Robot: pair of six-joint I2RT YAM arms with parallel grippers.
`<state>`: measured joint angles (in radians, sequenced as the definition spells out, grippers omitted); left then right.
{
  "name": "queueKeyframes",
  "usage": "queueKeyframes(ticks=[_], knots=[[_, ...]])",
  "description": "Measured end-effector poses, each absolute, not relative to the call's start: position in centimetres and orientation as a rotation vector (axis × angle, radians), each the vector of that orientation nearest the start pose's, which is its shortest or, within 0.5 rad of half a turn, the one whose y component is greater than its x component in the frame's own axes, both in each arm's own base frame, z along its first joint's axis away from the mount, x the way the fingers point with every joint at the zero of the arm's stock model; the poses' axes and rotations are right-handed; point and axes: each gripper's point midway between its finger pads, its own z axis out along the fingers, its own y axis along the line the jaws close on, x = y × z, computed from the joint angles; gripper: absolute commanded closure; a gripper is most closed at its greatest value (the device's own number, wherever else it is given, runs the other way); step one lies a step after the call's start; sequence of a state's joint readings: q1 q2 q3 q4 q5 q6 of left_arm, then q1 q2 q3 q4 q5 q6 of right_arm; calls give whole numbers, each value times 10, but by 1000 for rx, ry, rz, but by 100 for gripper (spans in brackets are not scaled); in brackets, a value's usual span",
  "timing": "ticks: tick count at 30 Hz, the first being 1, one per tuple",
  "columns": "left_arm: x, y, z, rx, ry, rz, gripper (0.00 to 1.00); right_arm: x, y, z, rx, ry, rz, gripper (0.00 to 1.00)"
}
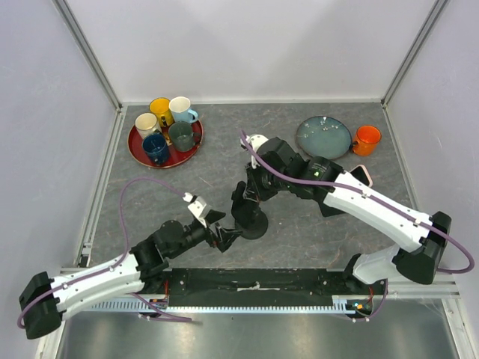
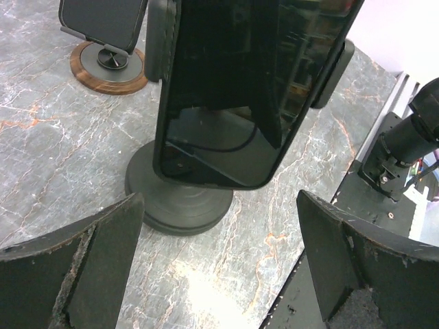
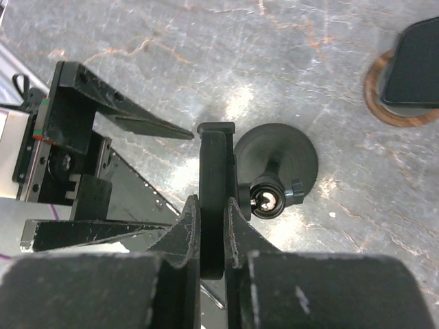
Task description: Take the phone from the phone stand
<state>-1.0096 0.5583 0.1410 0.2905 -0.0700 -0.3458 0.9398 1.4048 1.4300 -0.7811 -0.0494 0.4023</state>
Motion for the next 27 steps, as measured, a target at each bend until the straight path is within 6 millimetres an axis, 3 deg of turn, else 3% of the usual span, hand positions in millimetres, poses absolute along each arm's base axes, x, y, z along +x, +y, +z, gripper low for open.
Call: queueKeyframes(ticks=[6, 11, 14, 23, 27], knots=[[155, -250, 134, 539, 1714, -933, 6, 208, 293, 245, -550, 2316, 612, 100], [164, -251, 119, 499, 1755, -896, 22, 207, 279, 241, -510, 2317, 566, 100], [170, -249, 102, 423, 1832, -869, 31, 209, 278, 240, -489, 2314, 563, 100], [176, -251, 64, 99, 2048, -907, 37, 208, 276, 242, -466, 2302, 579, 100], [181, -258, 60, -10, 2103, -919, 52, 207, 277, 242, -461, 2290, 594, 100]])
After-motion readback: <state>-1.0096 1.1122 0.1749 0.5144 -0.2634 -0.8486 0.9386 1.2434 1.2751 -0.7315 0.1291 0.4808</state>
